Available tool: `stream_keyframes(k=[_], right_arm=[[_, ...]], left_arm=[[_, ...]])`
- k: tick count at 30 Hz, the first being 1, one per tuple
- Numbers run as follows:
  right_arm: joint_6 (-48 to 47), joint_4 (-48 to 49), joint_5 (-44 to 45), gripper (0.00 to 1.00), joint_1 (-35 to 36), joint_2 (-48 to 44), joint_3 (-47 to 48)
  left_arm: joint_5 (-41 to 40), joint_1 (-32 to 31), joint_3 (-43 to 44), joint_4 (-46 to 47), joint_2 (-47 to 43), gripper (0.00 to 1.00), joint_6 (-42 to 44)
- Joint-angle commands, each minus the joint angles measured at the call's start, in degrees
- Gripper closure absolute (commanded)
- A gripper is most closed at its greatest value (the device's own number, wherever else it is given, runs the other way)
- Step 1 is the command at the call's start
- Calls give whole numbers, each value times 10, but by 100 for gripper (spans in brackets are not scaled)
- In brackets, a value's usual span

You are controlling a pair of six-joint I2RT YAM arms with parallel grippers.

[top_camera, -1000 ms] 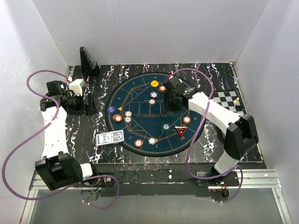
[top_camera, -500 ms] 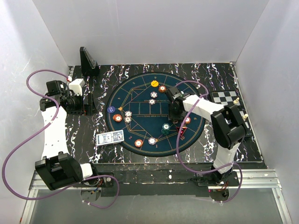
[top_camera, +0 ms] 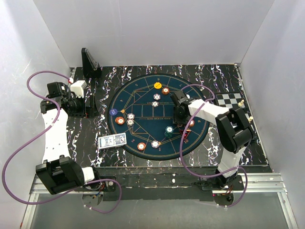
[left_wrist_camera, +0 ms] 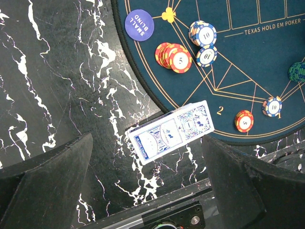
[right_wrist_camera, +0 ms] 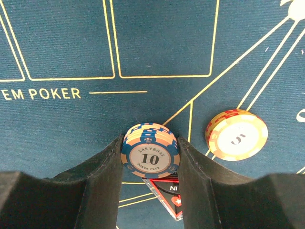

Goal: Distribute texas hold em gaming equipment

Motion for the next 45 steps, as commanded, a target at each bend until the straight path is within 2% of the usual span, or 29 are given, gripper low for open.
stream_keyframes(k=[1, 5, 9, 13, 20, 29, 35, 38, 41, 45], right_arm=[[15, 11, 34, 85, -6, -6, -45], [15, 11, 29, 82, -7, -11, -52], [11, 1, 27, 75, -7, -10, -42], [9, -24, 27, 50, -7, -9, -17], [9, -64, 25, 28, -7, -30, 9], [0, -79, 6, 23, 2, -98, 46], [0, -118, 5, 23, 40, -126, 114], [5, -118, -10, 19, 63, -145, 117], [1, -120, -21, 14, 94, -139, 113], [0, -147, 8, 12, 128, -107, 111]], left_arm=[[2, 3, 11, 3, -16, 0, 8], [3, 4, 8, 4, -16, 0, 7], [6, 3, 7, 3, -17, 0, 5], [4, 3, 4, 3, -21, 0, 5], [10, 3, 3, 1, -20, 0, 4], [16, 4, 1, 2, -20, 0, 3], [17, 3, 1, 3, -21, 0, 1], [17, 4, -1, 3, -23, 0, 2], [20, 4, -1, 1, -22, 0, 3], [25, 3, 0, 3, -21, 0, 2]])
